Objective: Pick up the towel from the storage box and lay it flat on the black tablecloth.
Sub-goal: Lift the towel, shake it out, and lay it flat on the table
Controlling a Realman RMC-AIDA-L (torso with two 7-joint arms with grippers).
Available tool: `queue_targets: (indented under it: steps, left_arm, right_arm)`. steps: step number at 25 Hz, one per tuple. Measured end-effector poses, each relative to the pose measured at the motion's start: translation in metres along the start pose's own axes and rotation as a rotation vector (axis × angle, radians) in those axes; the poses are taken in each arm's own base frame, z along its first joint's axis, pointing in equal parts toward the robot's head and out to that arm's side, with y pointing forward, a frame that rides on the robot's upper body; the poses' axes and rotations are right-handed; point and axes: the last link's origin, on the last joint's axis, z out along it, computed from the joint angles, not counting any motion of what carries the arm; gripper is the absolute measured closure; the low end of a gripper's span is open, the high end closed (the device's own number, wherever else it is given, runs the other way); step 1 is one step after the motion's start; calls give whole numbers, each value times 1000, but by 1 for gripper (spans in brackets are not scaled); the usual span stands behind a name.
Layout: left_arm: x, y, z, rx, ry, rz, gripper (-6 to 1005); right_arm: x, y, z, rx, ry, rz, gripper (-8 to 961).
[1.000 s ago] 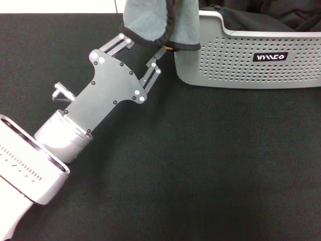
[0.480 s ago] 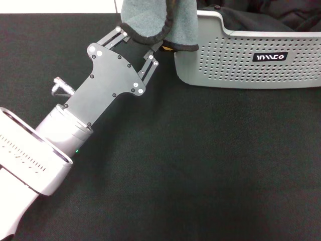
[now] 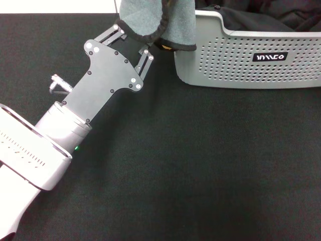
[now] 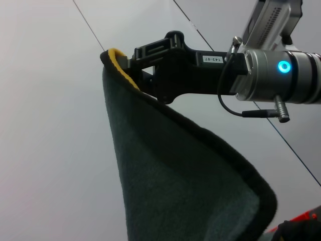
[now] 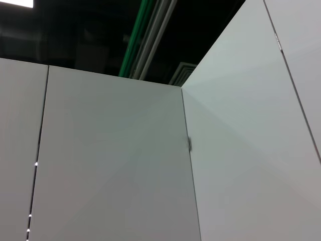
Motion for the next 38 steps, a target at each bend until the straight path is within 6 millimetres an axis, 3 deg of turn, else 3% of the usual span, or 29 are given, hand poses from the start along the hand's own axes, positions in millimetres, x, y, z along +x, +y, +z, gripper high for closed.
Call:
queue_targets:
  steps: [6, 15, 18, 29, 38]
  left_arm:
    - [-1, -2, 0, 11, -6, -61, 707]
    - [-3, -15, 2, 8, 9, -338, 895]
    - [1, -24, -3, -81, 44, -474, 958]
    - [45, -56, -23, -601, 113, -775, 959]
    - [61, -72, -13, -791, 62, -924, 961]
  right_arm:
    - [2, 1, -2, 3, -3, 14, 890]
    - [5, 0, -13, 28, 1, 35, 888]
    - [9, -3, -21, 60, 19, 62, 888]
    - [18, -8, -35, 148, 164, 198, 885]
    - [30, 9, -43, 121, 423, 187, 883]
